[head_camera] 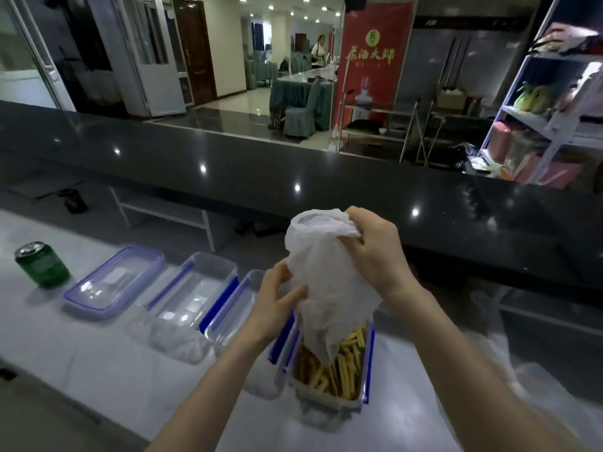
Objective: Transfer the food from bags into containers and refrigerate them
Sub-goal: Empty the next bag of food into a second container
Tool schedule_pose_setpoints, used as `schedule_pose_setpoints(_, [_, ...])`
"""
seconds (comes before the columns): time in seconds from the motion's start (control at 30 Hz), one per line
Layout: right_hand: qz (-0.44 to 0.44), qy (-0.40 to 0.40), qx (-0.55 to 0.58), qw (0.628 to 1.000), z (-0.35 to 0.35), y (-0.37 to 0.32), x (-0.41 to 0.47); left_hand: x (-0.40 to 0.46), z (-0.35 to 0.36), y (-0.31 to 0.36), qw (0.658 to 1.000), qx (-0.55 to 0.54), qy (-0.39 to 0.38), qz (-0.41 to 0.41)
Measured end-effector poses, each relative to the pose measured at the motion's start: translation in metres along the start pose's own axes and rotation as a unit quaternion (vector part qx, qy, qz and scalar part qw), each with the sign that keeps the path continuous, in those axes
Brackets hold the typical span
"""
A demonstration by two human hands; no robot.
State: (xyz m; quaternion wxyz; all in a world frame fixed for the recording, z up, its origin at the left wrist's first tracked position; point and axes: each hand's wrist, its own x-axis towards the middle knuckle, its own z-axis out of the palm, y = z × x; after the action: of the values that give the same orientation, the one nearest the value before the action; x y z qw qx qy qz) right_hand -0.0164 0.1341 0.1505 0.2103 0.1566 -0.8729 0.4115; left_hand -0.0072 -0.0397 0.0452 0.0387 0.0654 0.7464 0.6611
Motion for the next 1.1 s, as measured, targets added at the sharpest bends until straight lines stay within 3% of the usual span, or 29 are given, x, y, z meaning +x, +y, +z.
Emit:
schedule_pose_setpoints(0.27, [0.000,0.004,-0.002,1.000,0.105,-0.036,0.062,0.063,-0.105,-0.029,0.993,0.101,0.041,-0.048])
schedule_pose_setpoints(0.43, [0.048,0.026,-0.008,0.998,0.147,-0.034,0.072,0.080,-0.147,-0.040,0.993,-0.036,0.010,-0.113])
schedule_pose_setpoints(0.67, [0.115,0.064,-0.012,0.991,0.172,-0.026,0.063,0.091,-0.182,-0.037,0.989,-0.078,0.094,-0.083])
schedule_pose_setpoints(0.83, [0.178,0.010,-0.084,0.980,0.179,-0.014,0.037,0.095,-0.186,-0.037,0.988,-0.064,0.131,-0.054])
schedule_pose_setpoints(1.1, [0.263,-0.080,-0.140,0.951,0.190,0.009,-0.003,0.097,-0.163,-0.009,0.993,-0.033,0.110,0.027])
